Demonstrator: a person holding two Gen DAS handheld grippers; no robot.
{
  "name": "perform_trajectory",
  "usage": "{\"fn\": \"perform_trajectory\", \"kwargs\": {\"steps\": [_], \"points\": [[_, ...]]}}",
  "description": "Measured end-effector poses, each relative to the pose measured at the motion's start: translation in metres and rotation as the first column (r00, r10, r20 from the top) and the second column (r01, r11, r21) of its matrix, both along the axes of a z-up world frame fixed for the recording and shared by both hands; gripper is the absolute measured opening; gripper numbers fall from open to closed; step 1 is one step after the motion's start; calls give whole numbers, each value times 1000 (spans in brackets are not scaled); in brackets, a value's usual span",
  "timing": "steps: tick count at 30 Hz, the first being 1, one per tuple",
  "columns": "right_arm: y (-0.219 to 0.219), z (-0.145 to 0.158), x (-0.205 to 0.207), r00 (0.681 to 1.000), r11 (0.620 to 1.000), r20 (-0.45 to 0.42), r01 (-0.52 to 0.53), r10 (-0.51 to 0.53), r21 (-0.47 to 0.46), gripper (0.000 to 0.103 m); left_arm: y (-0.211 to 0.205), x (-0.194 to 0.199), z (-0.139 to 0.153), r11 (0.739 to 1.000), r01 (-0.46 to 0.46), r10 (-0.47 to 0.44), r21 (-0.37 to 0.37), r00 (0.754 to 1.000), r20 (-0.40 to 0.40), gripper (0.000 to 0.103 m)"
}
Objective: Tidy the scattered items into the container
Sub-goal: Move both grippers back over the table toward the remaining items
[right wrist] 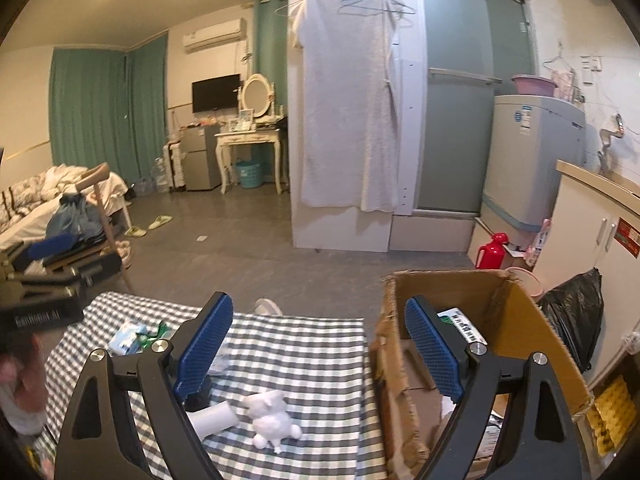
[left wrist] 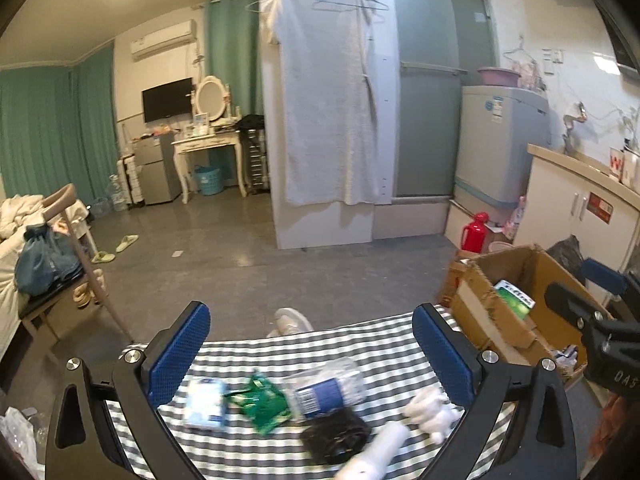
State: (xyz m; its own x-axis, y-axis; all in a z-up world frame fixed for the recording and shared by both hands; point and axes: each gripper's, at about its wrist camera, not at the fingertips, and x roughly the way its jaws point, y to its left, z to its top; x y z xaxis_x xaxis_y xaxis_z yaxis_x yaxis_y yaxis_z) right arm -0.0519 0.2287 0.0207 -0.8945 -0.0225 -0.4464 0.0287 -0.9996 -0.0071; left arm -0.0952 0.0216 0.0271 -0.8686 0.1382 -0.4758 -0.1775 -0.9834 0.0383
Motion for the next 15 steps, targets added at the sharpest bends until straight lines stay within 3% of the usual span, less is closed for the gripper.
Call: {"fn": "perform_trajectory", "kwargs": {"steps": [8, 15], "points": [[-18, -21, -11, 997, 998, 58, -57, 58, -19, 89, -56, -10, -8, 992, -122, 122, -17, 992, 21, 103], [-33, -40, -22, 990, 996, 112, -84, 86, -20, 89, -99, -26, -41, 976, -211, 214, -44, 973, 84, 103]]}}
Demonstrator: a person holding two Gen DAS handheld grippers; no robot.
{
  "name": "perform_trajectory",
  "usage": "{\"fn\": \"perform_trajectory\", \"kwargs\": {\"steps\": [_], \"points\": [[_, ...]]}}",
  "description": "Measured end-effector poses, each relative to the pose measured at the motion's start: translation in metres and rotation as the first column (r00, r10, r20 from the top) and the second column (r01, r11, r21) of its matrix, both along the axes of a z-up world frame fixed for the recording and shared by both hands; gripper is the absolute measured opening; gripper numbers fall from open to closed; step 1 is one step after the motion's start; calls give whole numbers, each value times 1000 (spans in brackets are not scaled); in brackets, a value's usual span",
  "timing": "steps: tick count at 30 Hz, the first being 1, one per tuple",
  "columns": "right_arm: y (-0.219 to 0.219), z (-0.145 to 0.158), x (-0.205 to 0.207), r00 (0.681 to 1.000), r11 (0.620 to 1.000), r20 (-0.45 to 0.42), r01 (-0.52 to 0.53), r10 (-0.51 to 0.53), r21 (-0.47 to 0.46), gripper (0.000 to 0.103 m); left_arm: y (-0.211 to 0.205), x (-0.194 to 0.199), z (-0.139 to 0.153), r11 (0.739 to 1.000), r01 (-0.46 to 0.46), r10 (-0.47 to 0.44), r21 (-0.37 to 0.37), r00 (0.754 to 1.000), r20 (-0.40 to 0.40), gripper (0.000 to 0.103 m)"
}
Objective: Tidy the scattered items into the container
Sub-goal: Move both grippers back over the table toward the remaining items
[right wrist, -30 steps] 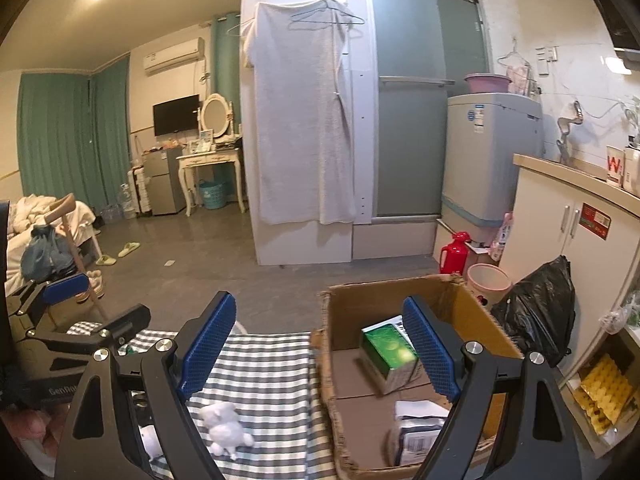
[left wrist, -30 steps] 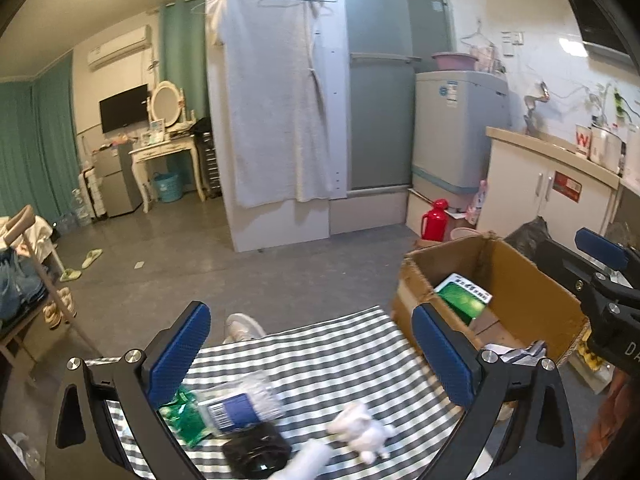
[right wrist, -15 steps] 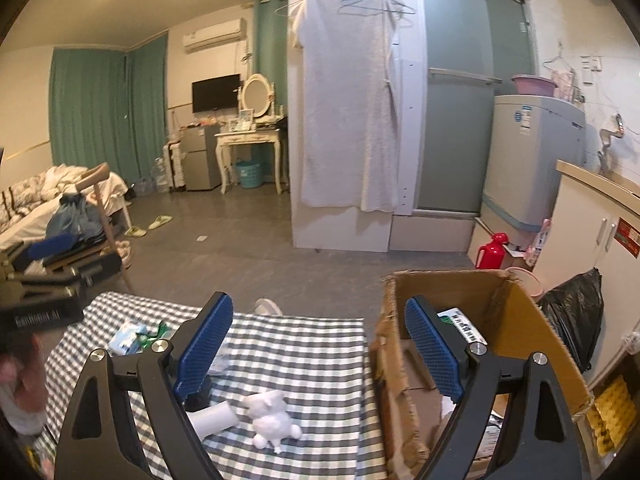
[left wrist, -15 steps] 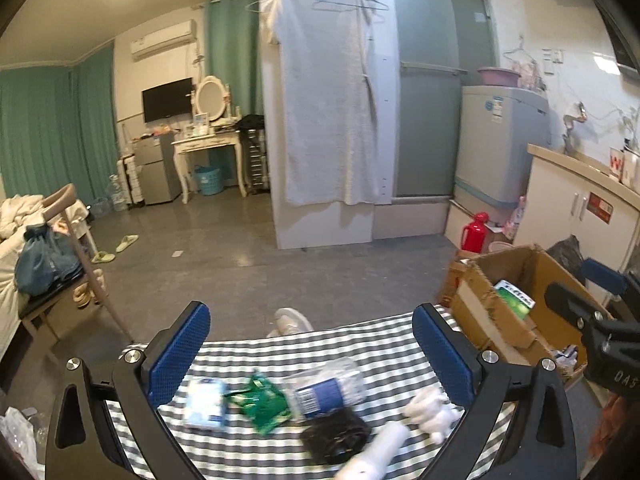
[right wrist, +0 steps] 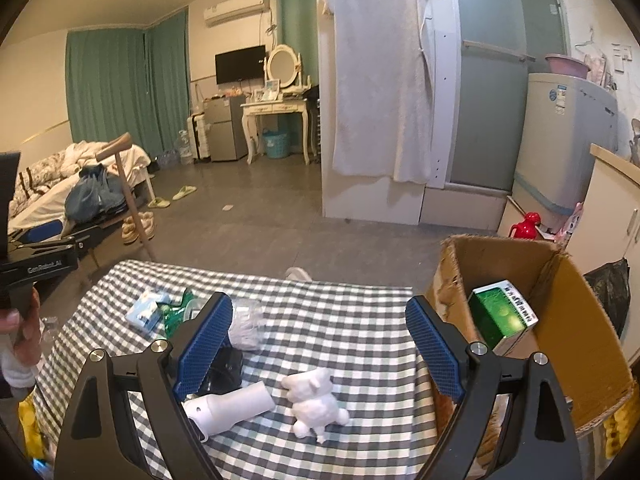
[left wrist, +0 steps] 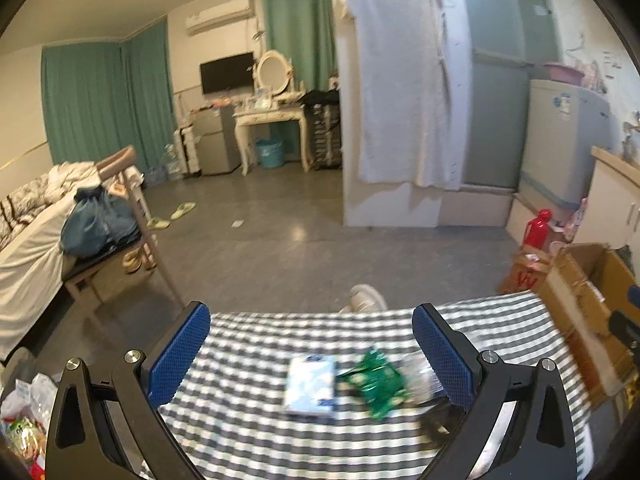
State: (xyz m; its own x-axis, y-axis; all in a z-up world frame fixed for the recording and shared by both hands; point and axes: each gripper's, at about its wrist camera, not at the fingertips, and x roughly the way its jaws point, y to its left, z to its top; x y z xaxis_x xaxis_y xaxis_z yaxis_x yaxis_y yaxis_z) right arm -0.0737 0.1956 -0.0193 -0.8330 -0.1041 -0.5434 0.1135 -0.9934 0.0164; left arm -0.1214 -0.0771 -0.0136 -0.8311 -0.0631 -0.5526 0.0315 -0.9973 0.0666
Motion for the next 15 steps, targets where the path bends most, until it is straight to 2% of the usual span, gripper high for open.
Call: {"fn": "perform_trajectory", "kwargs": {"steps": [6, 15], "points": [[-8, -20, -9, 998, 1000, 59, -20, 19, 14, 89, -18, -16, -34, 999, -34, 35, -8, 996, 79, 103], [-5, -50, -18, 990, 1000, 143, -17, 13, 24, 89, -21, -35, -84, 1000, -17, 20, -18, 981, 195, 103]]}}
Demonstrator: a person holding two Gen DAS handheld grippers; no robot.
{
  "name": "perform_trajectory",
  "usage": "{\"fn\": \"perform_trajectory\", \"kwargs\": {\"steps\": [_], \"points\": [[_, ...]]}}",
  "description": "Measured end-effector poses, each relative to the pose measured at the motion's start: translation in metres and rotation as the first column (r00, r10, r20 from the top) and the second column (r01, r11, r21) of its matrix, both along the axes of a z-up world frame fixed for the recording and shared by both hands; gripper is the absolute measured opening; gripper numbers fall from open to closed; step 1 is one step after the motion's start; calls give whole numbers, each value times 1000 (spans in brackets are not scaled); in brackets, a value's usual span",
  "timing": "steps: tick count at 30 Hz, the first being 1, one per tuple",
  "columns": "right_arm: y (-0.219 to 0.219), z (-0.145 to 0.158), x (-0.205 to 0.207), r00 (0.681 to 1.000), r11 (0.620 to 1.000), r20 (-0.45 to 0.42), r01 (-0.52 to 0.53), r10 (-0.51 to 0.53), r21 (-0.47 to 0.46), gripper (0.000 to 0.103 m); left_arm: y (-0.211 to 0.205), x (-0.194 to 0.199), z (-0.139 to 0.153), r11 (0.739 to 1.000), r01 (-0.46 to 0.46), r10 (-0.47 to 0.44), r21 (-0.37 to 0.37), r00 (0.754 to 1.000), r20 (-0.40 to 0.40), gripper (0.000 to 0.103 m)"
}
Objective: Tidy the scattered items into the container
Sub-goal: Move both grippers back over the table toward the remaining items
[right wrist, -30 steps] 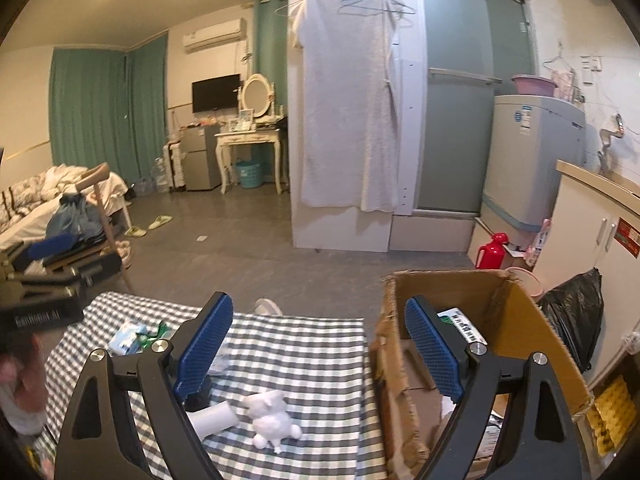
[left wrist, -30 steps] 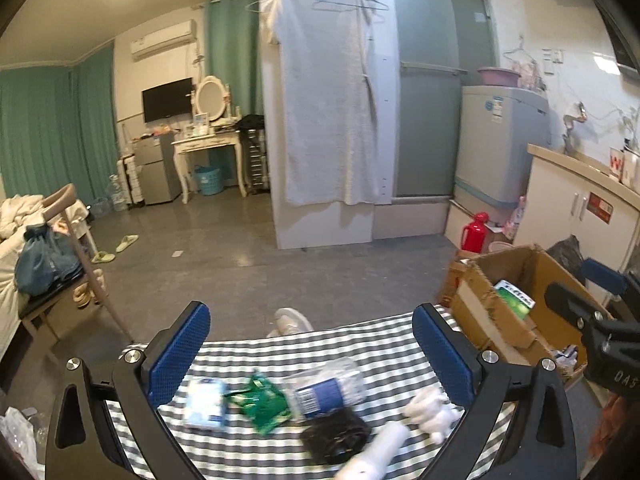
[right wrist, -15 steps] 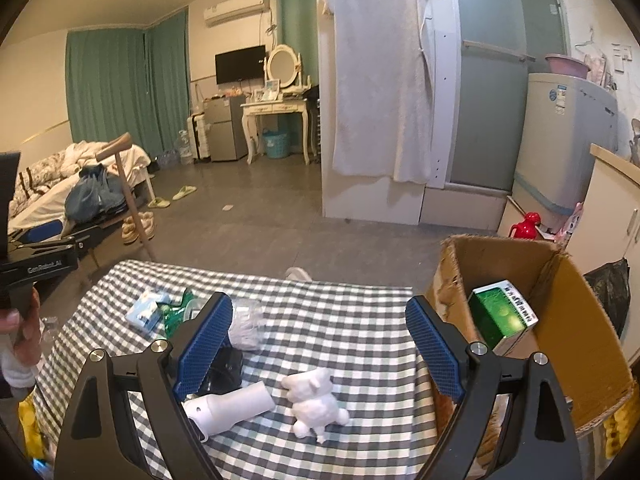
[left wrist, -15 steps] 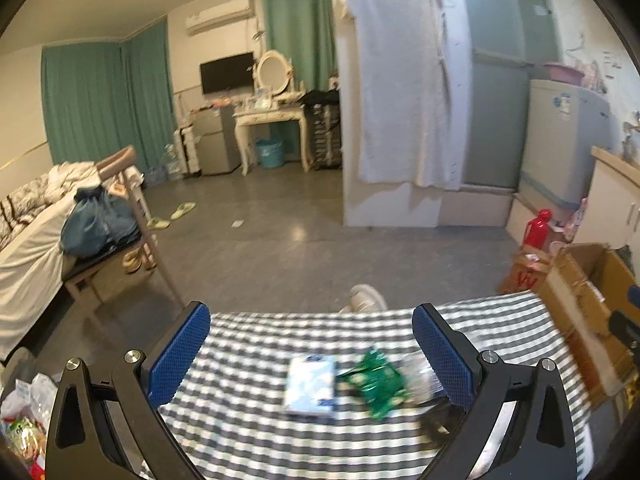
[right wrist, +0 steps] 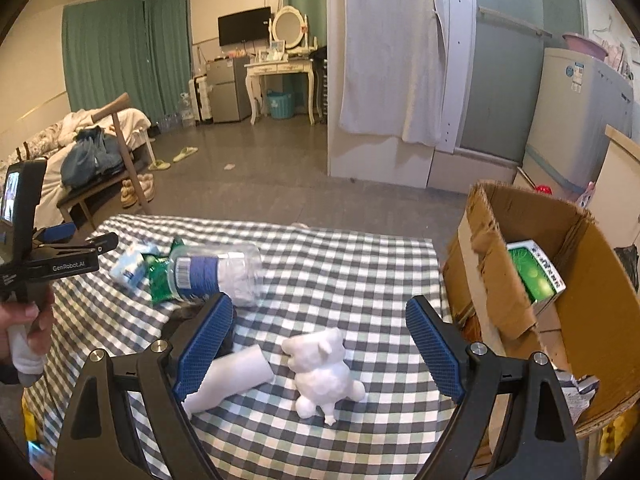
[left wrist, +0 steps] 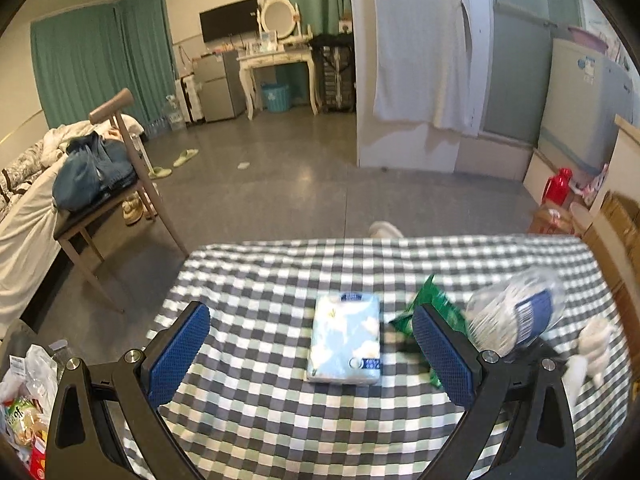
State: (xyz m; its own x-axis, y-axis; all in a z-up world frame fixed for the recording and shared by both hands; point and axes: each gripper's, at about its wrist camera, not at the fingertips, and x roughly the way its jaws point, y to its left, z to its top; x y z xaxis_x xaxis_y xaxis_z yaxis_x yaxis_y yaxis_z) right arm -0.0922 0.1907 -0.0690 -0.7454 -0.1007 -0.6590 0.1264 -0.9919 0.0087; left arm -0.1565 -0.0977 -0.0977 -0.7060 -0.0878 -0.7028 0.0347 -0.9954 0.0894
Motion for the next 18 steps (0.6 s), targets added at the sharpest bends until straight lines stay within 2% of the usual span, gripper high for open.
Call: {"fn": "perform_trajectory", "kwargs": {"steps": [18], "points": [[15, -51, -17, 992, 999, 122, 28, -31, 25, 89, -3, -29, -52, 999, -3, -1, 33, 992, 123, 103]]}}
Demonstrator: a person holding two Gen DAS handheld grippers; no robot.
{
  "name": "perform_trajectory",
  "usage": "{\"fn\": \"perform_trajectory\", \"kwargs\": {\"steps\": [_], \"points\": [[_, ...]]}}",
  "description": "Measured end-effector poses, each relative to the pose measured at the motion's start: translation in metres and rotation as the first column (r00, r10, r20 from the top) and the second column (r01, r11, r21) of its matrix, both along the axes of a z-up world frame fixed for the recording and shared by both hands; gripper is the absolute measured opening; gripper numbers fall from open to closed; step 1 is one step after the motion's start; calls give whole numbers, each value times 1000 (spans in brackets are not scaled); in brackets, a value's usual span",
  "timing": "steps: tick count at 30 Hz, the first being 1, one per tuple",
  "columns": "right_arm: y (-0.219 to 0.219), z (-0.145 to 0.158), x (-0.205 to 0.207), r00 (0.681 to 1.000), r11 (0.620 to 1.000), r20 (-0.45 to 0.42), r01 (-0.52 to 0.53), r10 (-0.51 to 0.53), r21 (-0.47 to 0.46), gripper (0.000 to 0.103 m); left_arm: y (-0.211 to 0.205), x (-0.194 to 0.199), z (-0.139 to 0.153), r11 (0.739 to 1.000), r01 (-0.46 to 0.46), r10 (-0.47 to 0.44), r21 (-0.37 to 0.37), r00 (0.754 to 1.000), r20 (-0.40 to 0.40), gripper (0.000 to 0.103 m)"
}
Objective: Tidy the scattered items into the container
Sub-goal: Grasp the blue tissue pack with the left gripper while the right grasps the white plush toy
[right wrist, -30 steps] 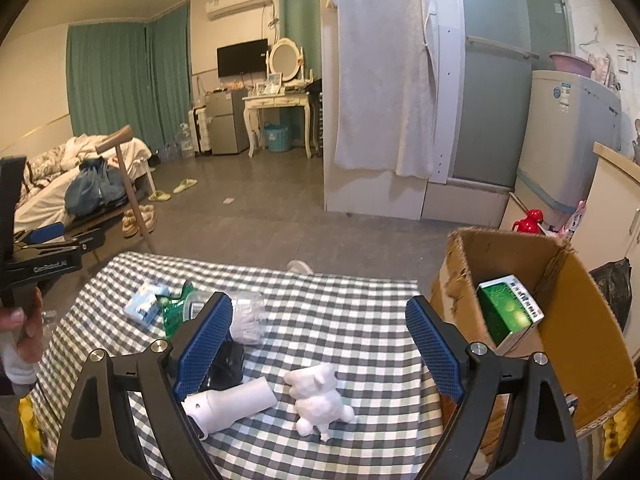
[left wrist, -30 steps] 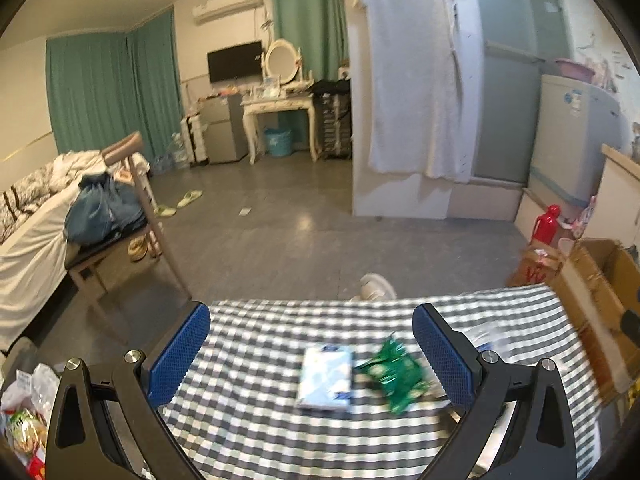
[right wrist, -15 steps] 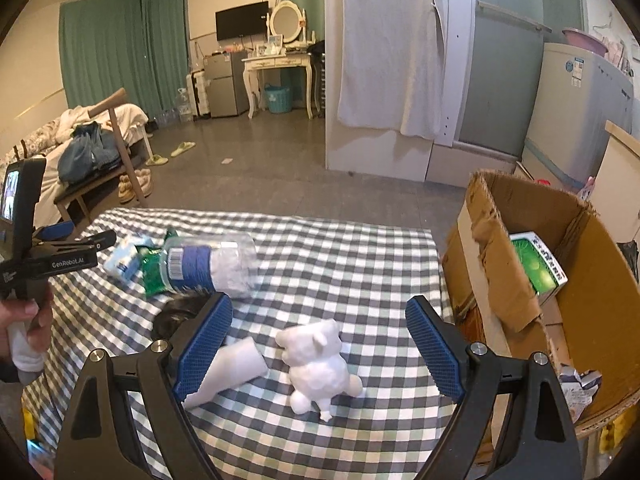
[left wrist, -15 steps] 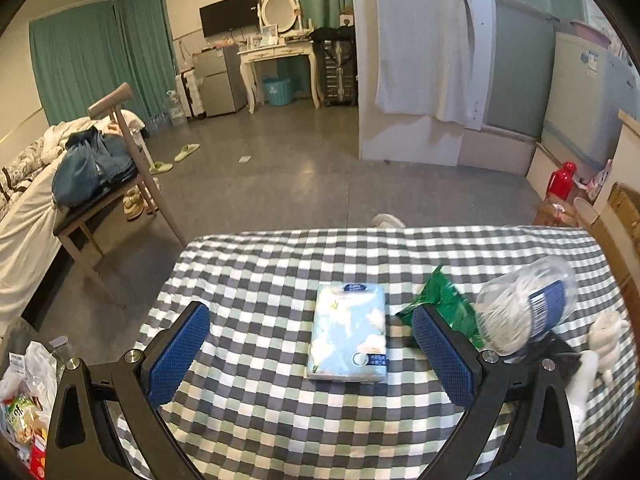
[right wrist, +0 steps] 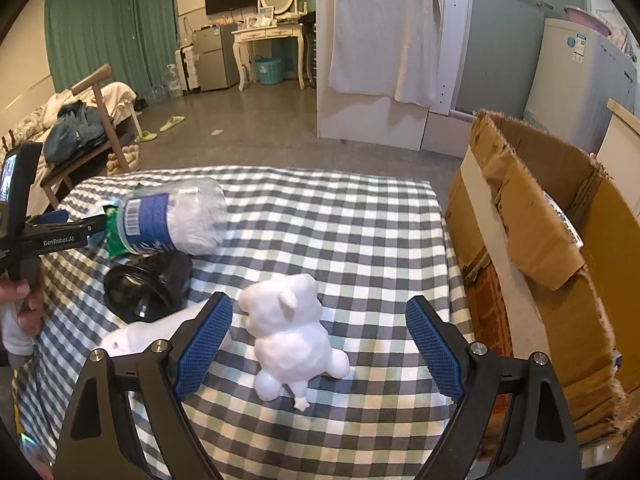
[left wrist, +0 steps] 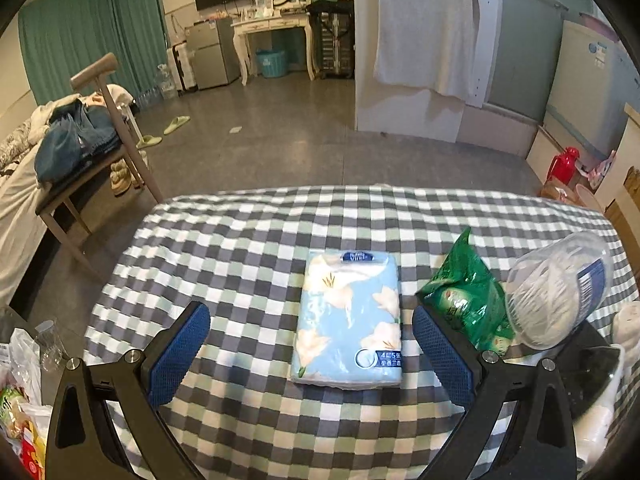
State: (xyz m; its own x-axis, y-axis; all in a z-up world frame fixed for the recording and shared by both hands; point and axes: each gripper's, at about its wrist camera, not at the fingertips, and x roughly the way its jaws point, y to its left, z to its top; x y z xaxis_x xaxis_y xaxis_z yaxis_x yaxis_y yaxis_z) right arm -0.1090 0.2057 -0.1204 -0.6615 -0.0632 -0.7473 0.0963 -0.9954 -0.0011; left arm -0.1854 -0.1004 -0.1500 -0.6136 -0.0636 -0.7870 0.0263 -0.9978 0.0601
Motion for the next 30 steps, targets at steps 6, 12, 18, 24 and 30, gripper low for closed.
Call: {"fn": "perform_trajectory", "kwargs": {"steps": [6, 12, 18, 24, 30], "points": [[4, -8, -5, 1000, 1000, 23, -2, 2, -2, 89, -1, -11, -16, 1000, -8, 7, 19, 998, 57, 103], [4, -11, -5, 1000, 1000, 25, -10, 10, 5, 89, -6, -12, -17, 998, -4, 0, 57, 998, 61, 101], [4, -14, -8, 1000, 1000, 29, -8, 8, 13, 89, -4, -6, -9, 998, 8, -10, 67, 999, 31, 53], [4, -19, -10, 999, 1000, 39, -12, 12, 14, 89, -6, 0, -7, 997, -6, 4, 77, 1000, 29, 53], [1, -23, -14, 997, 1000, 72, -22, 22, 10, 49, -10, 10, 5, 996, -6, 6, 86, 1000, 8, 53]]}}
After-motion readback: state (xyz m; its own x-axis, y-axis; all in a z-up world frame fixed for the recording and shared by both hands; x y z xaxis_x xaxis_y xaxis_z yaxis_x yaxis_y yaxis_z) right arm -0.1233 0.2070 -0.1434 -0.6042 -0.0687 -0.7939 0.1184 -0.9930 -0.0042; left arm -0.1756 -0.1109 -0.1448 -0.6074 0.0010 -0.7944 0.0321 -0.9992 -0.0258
